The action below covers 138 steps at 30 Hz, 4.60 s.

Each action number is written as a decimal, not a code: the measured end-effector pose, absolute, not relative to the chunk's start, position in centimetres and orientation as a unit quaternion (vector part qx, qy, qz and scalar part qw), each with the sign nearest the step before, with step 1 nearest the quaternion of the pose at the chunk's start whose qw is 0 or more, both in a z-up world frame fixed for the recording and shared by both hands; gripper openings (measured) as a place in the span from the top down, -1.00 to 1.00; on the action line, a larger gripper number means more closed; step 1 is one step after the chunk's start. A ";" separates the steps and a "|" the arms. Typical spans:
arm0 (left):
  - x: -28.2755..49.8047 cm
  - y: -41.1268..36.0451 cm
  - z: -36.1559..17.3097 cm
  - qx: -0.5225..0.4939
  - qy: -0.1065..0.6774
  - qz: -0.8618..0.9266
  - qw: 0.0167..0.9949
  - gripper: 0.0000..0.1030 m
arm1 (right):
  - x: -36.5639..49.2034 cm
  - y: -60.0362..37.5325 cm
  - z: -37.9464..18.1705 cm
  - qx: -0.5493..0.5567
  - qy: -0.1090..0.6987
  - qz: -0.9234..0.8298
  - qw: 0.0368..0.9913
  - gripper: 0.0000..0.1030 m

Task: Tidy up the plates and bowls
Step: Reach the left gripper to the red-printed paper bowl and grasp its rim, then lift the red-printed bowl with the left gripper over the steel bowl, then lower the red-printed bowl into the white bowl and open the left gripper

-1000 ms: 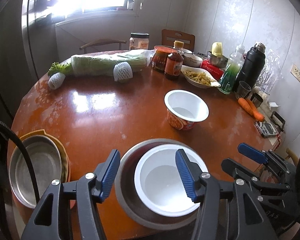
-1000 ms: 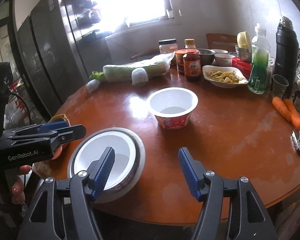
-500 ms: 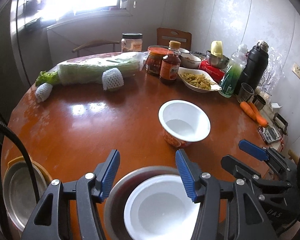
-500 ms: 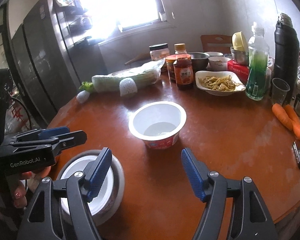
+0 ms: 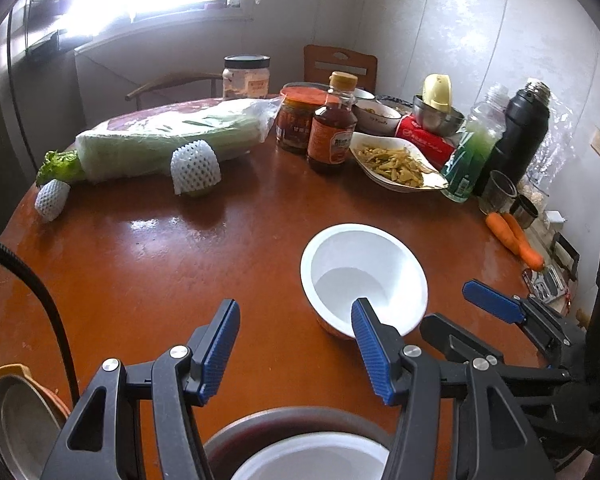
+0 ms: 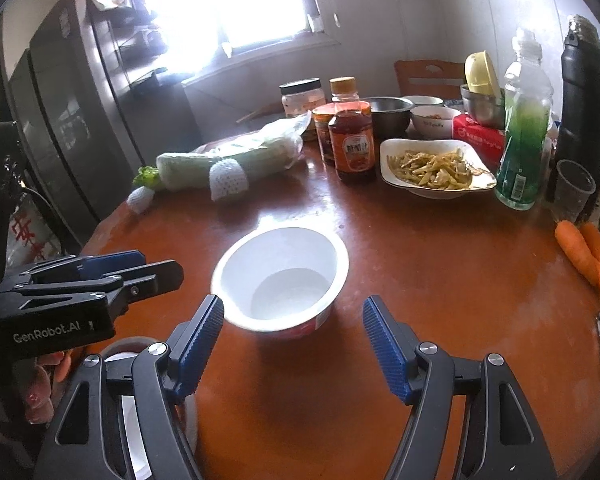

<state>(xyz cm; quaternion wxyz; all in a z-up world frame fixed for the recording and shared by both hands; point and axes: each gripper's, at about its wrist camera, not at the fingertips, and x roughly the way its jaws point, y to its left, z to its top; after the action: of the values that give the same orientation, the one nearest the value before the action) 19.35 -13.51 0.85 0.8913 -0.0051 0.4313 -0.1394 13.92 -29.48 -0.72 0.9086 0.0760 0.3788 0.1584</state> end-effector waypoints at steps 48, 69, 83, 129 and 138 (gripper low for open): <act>22.0 -14.1 -1.7 -0.055 0.474 -0.182 0.860 0.37 | 17.0 -26.6 -2.6 0.067 0.405 0.198 0.890 -0.11; 16.6 -10.5 2.6 -0.063 0.422 -0.173 0.888 0.37 | 12.4 -23.3 2.1 0.041 0.358 0.217 0.907 -0.11; 12.9 -8.8 4.6 -0.065 0.398 -0.170 0.899 0.37 | 9.2 -22.0 4.3 0.026 0.334 0.222 0.915 -0.11; 4.9 -8.7 5.0 -0.045 0.405 -0.166 0.898 0.37 | 0.9 -21.7 5.4 0.011 0.332 0.249 0.910 -0.12; 5.1 -8.5 3.5 -0.045 0.420 -0.161 0.892 0.37 | 0.8 -21.5 4.0 0.008 0.350 0.250 0.903 -0.12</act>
<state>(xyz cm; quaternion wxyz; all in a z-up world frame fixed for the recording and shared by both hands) 5.06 -8.47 3.53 0.8918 -0.0448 0.4204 -0.1611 0.77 -21.48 4.00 0.9029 0.0076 0.3496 0.2501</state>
